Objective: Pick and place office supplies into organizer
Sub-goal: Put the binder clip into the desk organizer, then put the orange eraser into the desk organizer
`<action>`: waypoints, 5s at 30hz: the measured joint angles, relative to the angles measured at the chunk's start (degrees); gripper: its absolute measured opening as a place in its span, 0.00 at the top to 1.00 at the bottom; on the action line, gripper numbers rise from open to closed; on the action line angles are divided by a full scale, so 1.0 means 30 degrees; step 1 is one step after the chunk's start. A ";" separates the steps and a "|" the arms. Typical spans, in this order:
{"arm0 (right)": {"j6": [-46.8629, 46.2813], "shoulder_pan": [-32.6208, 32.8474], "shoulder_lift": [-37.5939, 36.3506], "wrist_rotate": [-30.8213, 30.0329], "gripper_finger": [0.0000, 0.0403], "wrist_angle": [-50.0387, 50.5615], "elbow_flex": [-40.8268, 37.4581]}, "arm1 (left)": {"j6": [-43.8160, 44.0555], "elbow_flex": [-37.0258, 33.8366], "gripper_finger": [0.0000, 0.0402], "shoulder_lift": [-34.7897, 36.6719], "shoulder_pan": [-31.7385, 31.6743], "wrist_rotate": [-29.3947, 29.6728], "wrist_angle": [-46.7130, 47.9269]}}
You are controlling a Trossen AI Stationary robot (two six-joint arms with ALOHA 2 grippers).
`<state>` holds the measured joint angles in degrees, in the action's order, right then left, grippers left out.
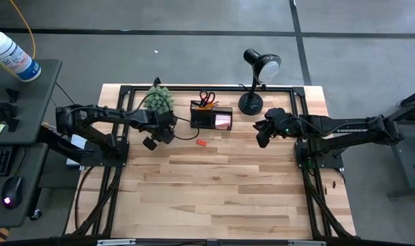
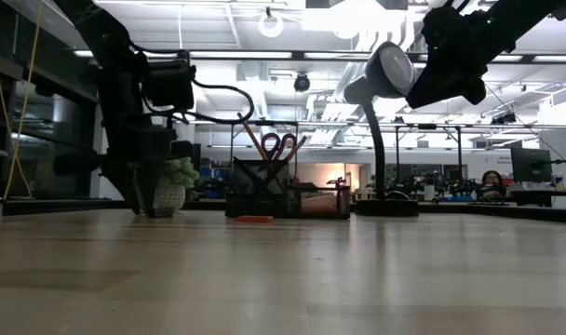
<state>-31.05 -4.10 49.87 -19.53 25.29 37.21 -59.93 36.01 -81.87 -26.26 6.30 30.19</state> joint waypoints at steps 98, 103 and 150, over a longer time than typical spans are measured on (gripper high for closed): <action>0.0520 0.0000 -0.0006 -0.0860 0.81 0.0031 0.0000 | 0.4013 0.9001 1.00 -0.1632 0.0392 -0.2454 0.2177; 0.1005 0.0000 -0.0002 -0.0862 0.81 0.0031 0.0000 | 0.5247 0.9523 1.00 -0.2050 0.0397 -0.3814 0.1384; 0.1005 0.0007 -0.0007 0.0159 0.81 0.0016 0.0001 | 0.9860 1.1155 0.76 -0.6709 0.3585 0.1463 0.0246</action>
<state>-28.03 -4.08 49.84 -19.05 25.34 37.21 -30.35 69.47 -101.99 -15.51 10.69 30.93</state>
